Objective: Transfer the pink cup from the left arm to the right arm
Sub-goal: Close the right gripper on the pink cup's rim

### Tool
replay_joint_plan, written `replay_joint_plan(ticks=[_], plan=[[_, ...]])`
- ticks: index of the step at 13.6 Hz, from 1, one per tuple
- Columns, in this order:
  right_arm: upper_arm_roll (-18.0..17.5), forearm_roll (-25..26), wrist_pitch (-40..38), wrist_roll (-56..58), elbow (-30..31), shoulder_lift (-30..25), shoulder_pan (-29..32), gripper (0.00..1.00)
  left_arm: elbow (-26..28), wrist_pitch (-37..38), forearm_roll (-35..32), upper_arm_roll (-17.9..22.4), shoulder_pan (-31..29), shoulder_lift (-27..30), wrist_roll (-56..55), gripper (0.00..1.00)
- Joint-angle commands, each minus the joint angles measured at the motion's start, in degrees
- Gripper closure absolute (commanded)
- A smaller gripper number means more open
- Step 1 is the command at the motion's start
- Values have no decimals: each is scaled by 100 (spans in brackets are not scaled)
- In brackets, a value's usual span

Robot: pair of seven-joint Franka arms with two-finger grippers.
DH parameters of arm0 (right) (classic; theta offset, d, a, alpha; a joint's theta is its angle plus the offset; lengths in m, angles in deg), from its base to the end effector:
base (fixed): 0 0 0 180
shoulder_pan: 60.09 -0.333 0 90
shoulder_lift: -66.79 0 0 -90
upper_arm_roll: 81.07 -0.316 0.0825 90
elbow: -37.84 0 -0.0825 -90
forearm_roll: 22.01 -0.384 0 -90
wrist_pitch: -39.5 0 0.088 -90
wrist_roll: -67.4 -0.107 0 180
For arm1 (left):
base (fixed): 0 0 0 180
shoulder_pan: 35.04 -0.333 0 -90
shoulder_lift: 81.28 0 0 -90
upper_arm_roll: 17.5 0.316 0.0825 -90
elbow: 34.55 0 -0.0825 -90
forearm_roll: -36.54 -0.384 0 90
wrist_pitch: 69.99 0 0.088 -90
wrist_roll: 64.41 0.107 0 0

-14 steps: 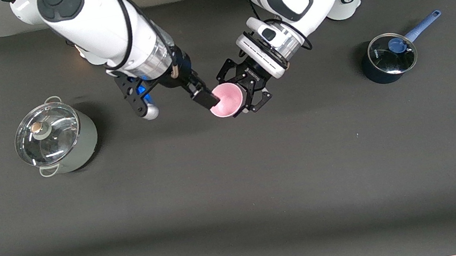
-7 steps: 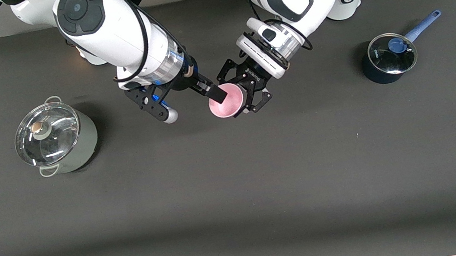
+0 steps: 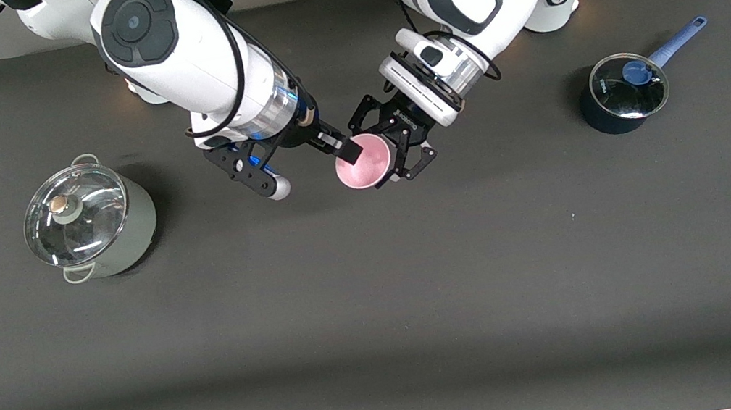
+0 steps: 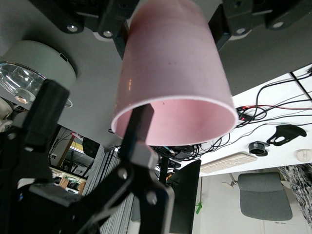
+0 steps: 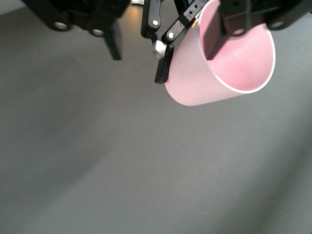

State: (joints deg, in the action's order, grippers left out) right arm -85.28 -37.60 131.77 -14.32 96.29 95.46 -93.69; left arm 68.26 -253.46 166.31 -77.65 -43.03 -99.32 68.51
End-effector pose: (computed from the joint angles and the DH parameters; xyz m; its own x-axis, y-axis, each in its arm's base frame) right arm 0.5454 0.4395 0.5791 0.6977 -0.6568 -0.2862 -0.7075 -0.6943 -0.1316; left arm 0.4552 -0.3909 0.4458 0.4092 -0.1986 0.8906 -0.7471 -0.6332 0.2021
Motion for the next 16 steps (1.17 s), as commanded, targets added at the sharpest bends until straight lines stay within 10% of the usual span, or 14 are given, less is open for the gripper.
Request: replay_joint_plan(ticks=[1,2,7,9,11,16], plan=[[-1,-129,-43,112,-105,86,3,83,-50,-102,100,55,87,29,-3,57],[-1,-129,-43,112,-105,78,3,100,-50,-102,100,55,87,29,-3,57],[8,-129,-43,225,-114,60,20,100,-50,-102,100,55,87,29,-3,56],[17,-129,-43,418,-114,43,47,100,-50,-102,100,55,87,29,-3,41],[34,-129,-61,620,-114,25,82,100,-68,-102,100,55,78,29,-3,0],[52,-129,-569,1480,-114,-19,485,100,-33,-128,92,73,26,11,-178,0]])
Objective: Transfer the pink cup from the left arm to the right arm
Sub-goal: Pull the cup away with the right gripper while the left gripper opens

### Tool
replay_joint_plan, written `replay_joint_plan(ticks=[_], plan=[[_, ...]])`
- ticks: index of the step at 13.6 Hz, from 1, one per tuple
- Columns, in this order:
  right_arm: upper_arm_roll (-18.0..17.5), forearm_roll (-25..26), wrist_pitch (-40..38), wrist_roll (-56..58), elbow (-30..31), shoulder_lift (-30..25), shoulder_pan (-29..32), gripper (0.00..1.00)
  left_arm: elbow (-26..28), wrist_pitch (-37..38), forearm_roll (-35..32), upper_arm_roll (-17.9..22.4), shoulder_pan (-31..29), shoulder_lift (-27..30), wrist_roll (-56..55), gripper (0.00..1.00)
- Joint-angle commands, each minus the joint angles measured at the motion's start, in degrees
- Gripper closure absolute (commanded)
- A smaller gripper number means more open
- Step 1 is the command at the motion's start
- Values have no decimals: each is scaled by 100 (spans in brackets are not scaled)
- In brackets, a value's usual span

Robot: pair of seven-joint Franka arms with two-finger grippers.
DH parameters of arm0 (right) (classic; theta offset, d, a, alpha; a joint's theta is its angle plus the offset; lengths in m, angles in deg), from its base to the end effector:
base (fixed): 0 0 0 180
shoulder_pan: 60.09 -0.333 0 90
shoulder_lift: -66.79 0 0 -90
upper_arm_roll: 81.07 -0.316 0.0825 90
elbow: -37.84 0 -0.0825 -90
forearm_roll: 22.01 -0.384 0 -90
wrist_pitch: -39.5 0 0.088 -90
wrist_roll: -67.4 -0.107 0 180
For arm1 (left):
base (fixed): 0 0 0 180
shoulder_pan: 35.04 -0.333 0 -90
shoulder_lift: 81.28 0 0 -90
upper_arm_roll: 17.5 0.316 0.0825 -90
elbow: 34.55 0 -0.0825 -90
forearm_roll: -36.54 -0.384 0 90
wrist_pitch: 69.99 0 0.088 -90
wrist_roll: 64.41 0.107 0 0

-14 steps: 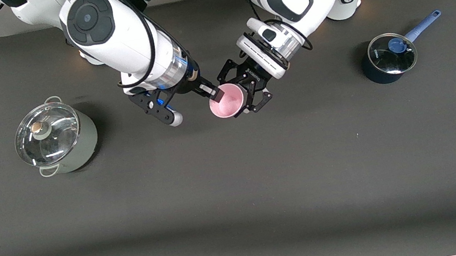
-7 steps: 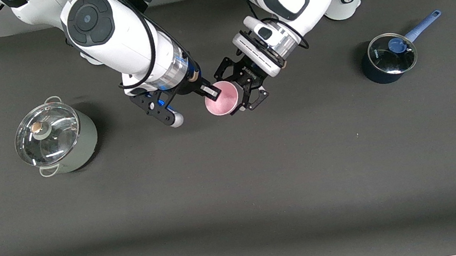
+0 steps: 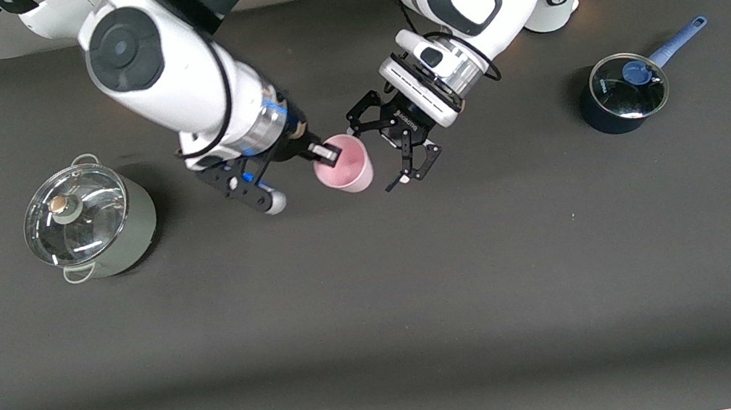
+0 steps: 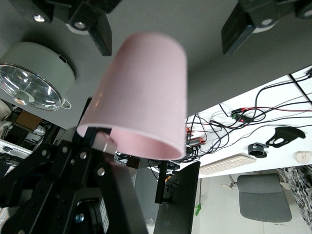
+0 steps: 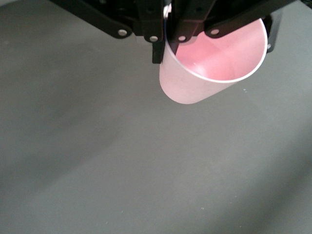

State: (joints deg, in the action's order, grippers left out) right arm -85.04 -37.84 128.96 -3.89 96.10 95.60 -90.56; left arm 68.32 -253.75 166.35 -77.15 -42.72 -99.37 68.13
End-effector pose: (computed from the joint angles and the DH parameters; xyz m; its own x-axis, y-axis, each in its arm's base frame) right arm 0.5652 0.4063 0.5745 0.7806 -0.5615 -0.2744 -0.6099 -0.7802 -0.1385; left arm 0.4561 -0.3891 0.4435 0.4187 -0.1984 0.8862 -0.7401 -0.6400 0.2063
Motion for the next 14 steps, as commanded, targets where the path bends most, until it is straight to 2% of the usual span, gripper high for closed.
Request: replay_joint_plan(ticks=[1,5,7,9,11,12,14], plan=[[37,-104,-498,718,-95,-42,330,100,-4,-99,88,32,-24,-53,-218,0],[90,-17,-1876,2307,-86,-340,1278,100,164,-160,79,269,-251,-282,-360,0],[160,28,-2265,2863,1,-507,1753,100,216,-432,70,278,-427,-397,-334,0],[335,429,-2320,3817,535,-875,2000,100,217,-442,70,260,-734,-467,-386,0],[529,1115,-2206,5171,1132,-1114,2001,100,138,-381,-148,269,-893,-608,-360,0],[643,1144,-2014,5377,1396,-1184,2001,100,129,-381,-446,269,-955,-634,-360,0],[776,1118,-1453,5423,2116,-1412,1993,100,76,-363,-598,278,-1017,-696,-360,0]])
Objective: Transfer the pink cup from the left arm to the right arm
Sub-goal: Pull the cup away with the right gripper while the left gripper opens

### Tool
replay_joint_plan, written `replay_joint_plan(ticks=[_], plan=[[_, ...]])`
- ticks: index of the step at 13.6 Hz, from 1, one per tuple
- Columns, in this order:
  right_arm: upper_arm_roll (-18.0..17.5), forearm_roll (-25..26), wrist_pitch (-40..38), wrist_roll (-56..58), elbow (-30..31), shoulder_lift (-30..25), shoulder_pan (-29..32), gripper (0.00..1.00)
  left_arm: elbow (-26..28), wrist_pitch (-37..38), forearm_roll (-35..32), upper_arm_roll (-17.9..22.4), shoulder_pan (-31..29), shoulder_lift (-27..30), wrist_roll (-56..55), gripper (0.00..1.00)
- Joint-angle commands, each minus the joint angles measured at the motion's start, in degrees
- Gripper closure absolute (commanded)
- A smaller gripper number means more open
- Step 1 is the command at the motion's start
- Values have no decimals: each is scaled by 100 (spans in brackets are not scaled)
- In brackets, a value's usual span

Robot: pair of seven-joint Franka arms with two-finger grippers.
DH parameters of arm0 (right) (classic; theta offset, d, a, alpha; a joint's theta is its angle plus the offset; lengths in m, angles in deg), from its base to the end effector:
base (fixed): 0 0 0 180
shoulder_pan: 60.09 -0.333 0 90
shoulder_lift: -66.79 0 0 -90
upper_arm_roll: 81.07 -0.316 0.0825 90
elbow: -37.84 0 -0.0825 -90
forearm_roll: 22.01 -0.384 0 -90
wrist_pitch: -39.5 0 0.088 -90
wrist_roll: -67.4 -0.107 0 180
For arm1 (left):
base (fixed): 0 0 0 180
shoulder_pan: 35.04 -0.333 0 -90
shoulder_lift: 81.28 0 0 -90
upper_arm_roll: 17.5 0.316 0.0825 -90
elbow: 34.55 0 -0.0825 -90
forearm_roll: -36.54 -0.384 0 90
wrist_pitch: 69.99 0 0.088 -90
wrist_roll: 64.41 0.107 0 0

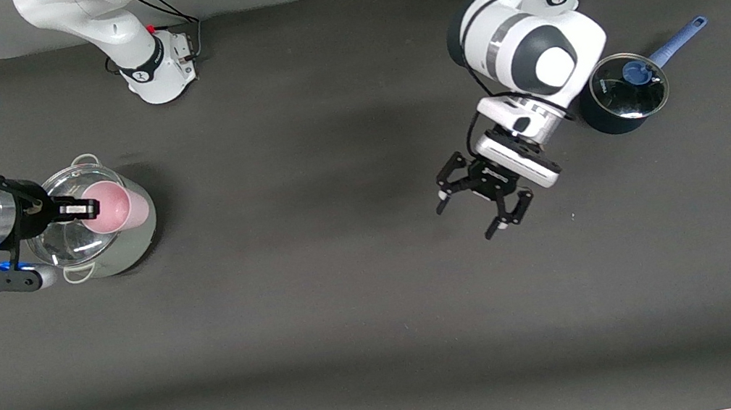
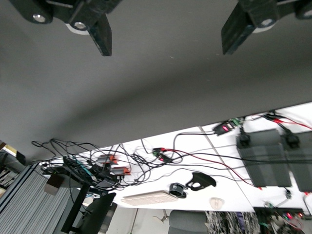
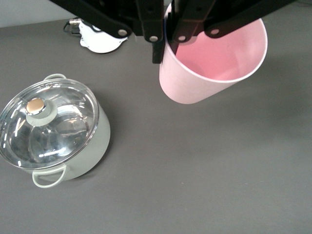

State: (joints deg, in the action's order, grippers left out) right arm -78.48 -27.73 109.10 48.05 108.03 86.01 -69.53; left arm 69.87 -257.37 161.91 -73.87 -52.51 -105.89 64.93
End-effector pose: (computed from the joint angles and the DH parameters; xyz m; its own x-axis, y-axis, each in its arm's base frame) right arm 0.6050 0.0908 0.5608 0.9183 -0.1917 -0.3464 -0.1928 -0.9807 0.0317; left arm 0.5364 -0.2654 0.3771 0.5769 -0.1412 0.8045 -0.5325 -0.8119 0.2394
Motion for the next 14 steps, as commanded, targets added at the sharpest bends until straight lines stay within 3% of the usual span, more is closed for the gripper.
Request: replay_joint_plan(ticks=[1,6,8,12,14], plan=[[120,106,971,230,1406,-636,-110,100,-141,9,-319,-50,-38,-88,-32,0],[462,98,3143,1072,3472,-1042,-110,100,-273,105,-1848,-50,-126,-422,-14,0],[611,98,3968,1344,4079,-1025,-110,100,-230,576,-2960,-16,-327,-492,-5,0],[796,36,5560,1741,5127,-885,-119,100,-159,1975,-4738,914,-337,-317,-416,0],[796,36,6088,1750,5181,-578,-119,100,-185,2825,-6140,1344,-328,-116,-1606,0]])
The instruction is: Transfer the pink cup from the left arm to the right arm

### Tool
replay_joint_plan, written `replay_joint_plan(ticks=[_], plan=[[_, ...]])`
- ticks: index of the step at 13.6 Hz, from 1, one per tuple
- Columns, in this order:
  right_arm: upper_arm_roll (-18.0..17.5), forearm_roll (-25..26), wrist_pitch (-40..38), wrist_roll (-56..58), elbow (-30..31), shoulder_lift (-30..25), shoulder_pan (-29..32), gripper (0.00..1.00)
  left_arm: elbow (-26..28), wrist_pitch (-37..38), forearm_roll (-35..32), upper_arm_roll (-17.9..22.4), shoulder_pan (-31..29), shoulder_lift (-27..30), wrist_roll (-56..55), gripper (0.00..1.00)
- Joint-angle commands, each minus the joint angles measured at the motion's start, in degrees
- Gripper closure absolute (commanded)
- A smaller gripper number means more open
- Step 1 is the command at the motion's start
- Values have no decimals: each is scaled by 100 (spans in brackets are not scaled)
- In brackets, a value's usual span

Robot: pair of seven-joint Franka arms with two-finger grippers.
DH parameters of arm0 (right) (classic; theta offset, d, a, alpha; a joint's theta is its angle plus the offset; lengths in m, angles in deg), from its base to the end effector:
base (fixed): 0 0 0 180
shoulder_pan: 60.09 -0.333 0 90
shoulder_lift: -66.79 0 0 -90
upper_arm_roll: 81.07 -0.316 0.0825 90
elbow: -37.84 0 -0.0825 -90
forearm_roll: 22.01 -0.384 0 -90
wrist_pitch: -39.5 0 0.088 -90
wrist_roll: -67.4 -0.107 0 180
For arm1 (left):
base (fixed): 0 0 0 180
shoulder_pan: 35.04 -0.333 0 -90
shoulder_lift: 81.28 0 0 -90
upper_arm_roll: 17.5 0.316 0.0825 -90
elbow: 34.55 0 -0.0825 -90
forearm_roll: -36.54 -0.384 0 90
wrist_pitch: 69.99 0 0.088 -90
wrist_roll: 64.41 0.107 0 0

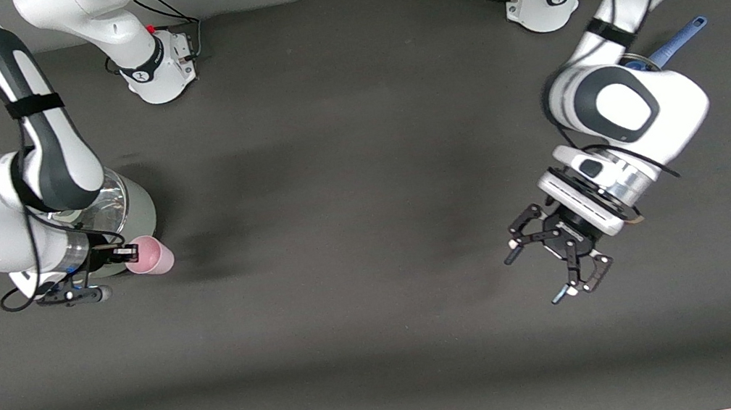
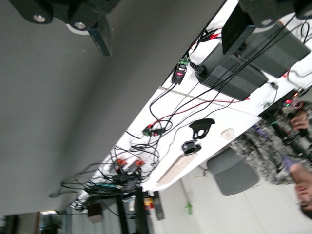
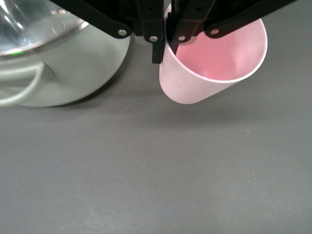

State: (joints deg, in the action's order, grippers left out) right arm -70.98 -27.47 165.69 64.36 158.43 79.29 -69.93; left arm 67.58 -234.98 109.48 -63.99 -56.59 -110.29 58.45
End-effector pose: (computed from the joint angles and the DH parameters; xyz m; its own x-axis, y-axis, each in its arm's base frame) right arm 0.5604 0.0021 0.3066 0.9865 -0.1137 -0.1182 -0.1175 -0.9927 -0.0257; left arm 0.6540 -0.1707 0.3802 0.0469 -0.5340 0.8442 -0.8280 -0.4935 -0.2661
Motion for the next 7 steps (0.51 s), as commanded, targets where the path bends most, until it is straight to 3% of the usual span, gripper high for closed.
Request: replay_joint_plan(ticks=[1,3,7], plan=[[47,10,710,171,141,286,-71,100,9,1052,-1757,612,115,447,-1941,0],[47,10,1203,198,149,621,-62,100,-53,1817,-3017,903,54,641,-3587,0],[47,-182,1583,655,158,912,88,100,-123,3504,-4469,1528,71,1080,-6390,0]])
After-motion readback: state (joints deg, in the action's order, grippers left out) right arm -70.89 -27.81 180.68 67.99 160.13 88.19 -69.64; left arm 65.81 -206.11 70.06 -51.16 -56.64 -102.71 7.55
